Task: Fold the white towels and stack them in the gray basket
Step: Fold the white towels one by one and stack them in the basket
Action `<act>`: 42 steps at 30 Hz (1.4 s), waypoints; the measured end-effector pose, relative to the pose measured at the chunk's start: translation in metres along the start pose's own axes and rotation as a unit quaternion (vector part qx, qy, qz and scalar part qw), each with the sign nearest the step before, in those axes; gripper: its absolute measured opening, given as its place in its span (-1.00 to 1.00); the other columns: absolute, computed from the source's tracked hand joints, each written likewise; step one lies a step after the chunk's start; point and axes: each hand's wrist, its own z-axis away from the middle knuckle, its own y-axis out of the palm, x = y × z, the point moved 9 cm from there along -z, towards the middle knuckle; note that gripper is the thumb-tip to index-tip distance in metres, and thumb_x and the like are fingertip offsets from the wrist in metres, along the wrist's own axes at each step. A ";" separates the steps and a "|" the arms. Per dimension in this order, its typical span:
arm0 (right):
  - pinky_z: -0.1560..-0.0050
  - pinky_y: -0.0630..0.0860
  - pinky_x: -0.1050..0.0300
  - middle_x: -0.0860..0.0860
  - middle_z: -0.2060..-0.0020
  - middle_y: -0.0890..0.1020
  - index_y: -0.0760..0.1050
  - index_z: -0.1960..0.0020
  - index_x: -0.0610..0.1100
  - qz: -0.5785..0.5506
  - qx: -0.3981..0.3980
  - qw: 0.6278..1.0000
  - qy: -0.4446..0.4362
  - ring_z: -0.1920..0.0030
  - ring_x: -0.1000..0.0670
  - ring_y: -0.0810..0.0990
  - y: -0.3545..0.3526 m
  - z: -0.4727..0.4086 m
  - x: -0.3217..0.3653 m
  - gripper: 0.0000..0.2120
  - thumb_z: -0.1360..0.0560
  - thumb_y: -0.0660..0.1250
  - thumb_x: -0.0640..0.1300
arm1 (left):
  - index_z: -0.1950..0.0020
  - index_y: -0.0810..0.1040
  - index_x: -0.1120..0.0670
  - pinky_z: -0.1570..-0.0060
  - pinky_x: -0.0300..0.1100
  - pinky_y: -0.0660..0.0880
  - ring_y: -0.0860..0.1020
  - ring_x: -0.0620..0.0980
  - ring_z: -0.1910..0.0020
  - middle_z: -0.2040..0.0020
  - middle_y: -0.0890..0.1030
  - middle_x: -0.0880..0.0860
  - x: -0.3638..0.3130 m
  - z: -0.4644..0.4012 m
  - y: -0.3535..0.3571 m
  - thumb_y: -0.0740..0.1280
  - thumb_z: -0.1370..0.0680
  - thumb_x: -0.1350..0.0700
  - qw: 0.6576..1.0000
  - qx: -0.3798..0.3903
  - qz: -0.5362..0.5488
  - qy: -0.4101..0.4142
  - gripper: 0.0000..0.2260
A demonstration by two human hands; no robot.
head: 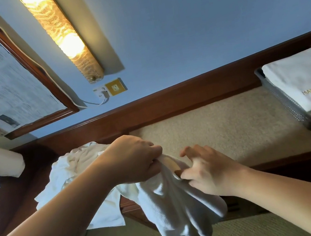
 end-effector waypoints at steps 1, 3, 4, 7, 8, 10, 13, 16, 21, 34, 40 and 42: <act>0.08 0.57 -0.10 -0.14 -0.19 0.52 0.62 -0.03 0.04 -0.019 -0.010 1.000 0.003 -0.03 -0.16 0.56 -0.001 0.000 0.002 -0.87 -0.60 0.30 0.01 | 0.14 0.38 -0.09 0.38 -0.09 0.51 0.49 -0.01 0.39 0.35 0.44 -0.10 0.000 -0.002 -0.002 0.04 -0.60 -0.15 1.000 -0.004 -0.003 0.002 -0.76; 0.14 0.54 -0.05 -0.09 -0.06 0.57 0.60 -0.03 -0.03 -0.041 -0.039 0.998 0.015 0.08 -0.10 0.57 -0.003 0.000 0.007 -0.79 -0.61 0.29 0.08 | 0.15 0.35 -0.09 0.38 -0.09 0.51 0.49 0.00 0.39 0.35 0.42 -0.09 0.002 -0.004 -0.003 0.02 -0.59 -0.15 1.000 -0.002 -0.005 -0.002 -0.77; 0.19 0.53 -0.02 -0.06 0.03 0.58 0.59 -0.01 -0.06 -0.043 -0.053 0.997 0.031 0.14 -0.08 0.57 -0.003 0.000 0.006 -0.75 -0.60 0.30 0.12 | 0.14 0.36 -0.09 0.37 -0.09 0.51 0.49 0.00 0.39 0.36 0.40 -0.09 0.004 -0.005 -0.002 0.02 -0.59 -0.15 1.000 0.000 -0.006 -0.005 -0.76; 0.30 0.50 0.02 -0.02 0.23 0.54 0.60 0.08 -0.11 -0.034 -0.079 0.993 0.083 0.30 -0.08 0.54 -0.001 0.002 -0.001 -0.74 -0.52 0.37 0.10 | 0.15 0.38 -0.08 0.38 -0.11 0.50 0.48 0.01 0.39 0.37 0.36 -0.09 0.007 -0.006 0.000 0.02 -0.58 -0.14 1.000 0.003 -0.014 -0.010 -0.75; 0.33 0.50 0.02 -0.01 0.27 0.53 0.59 0.12 -0.13 -0.035 -0.083 0.991 0.095 0.34 -0.08 0.52 0.000 0.002 -0.005 -0.76 -0.49 0.39 0.06 | 0.14 0.42 -0.07 0.38 -0.11 0.50 0.49 0.00 0.39 0.37 0.37 -0.09 0.007 -0.007 0.002 0.01 -0.58 -0.14 1.000 0.006 -0.015 -0.009 -0.72; 0.39 0.47 0.07 0.01 0.31 0.50 0.60 0.15 -0.13 -0.036 -0.068 0.990 0.118 0.37 -0.06 0.49 0.004 0.003 -0.017 -0.78 -0.47 0.40 0.04 | 0.11 0.48 -0.07 0.37 -0.12 0.52 0.49 -0.02 0.39 0.36 0.40 -0.10 0.005 -0.008 0.003 -0.01 -0.59 -0.15 1.000 0.009 -0.014 -0.005 -0.67; 0.35 0.36 0.12 0.05 0.25 0.45 0.62 0.08 -0.08 -0.047 0.012 0.990 0.135 0.32 -0.03 0.49 0.016 -0.001 -0.035 -0.77 -0.52 0.36 0.09 | 0.07 0.50 -0.08 0.33 -0.09 0.55 0.51 -0.05 0.37 0.34 0.45 -0.09 0.003 -0.011 0.003 -0.05 -0.59 -0.16 1.000 0.007 -0.011 0.002 -0.64; 0.31 0.32 0.15 0.10 0.17 0.40 0.49 0.17 0.04 -0.099 0.128 0.978 0.132 0.27 0.07 0.43 0.032 -0.005 -0.057 -0.69 -0.62 0.27 0.22 | 0.12 0.38 -0.10 0.35 -0.09 0.52 0.51 -0.02 0.37 0.33 0.45 -0.08 -0.001 -0.016 0.000 -0.06 -0.59 -0.16 1.000 -0.007 -0.013 0.011 -0.71; 0.12 0.45 0.12 0.13 0.09 0.47 0.59 0.04 0.05 -0.110 0.253 0.939 0.203 0.11 0.08 0.50 0.051 0.008 -0.102 -0.59 -0.62 0.19 0.34 | 0.19 0.33 -0.10 0.41 -0.13 0.48 0.47 -0.02 0.43 0.39 0.40 -0.09 0.009 -0.015 -0.011 0.00 -0.57 -0.14 0.999 -0.035 -0.013 0.004 -0.77; 0.01 0.63 -0.05 0.08 0.17 0.65 0.62 0.01 0.08 -0.126 0.305 0.903 0.274 0.15 0.02 0.62 0.025 0.031 -0.147 -0.79 -0.66 0.25 0.11 | 0.19 0.52 -0.11 0.45 -0.25 0.44 0.51 -0.10 0.42 0.36 0.48 -0.19 0.066 0.025 -0.001 0.09 -0.57 -0.19 0.994 -0.086 0.017 -0.071 -0.70; 0.01 0.57 0.08 0.13 0.10 0.63 0.58 0.01 0.11 -0.138 0.231 0.922 0.277 0.09 0.08 0.59 0.006 0.011 -0.153 -0.83 -0.67 0.27 -0.11 | 0.22 0.50 -0.10 0.48 -0.28 0.39 0.44 -0.12 0.45 0.38 0.47 -0.19 0.069 0.033 -0.007 0.12 -0.58 -0.15 0.990 -0.125 0.016 -0.070 -0.73; 0.09 0.55 0.11 0.09 0.13 0.61 0.54 0.03 0.12 -0.154 0.200 0.919 0.304 0.12 0.04 0.60 -0.003 0.014 -0.160 -0.81 -0.68 0.25 -0.12 | 0.23 0.46 -0.12 0.48 -0.28 0.41 0.42 -0.13 0.45 0.38 0.45 -0.20 0.077 0.040 -0.003 0.09 -0.58 -0.16 0.987 -0.125 0.022 -0.095 -0.72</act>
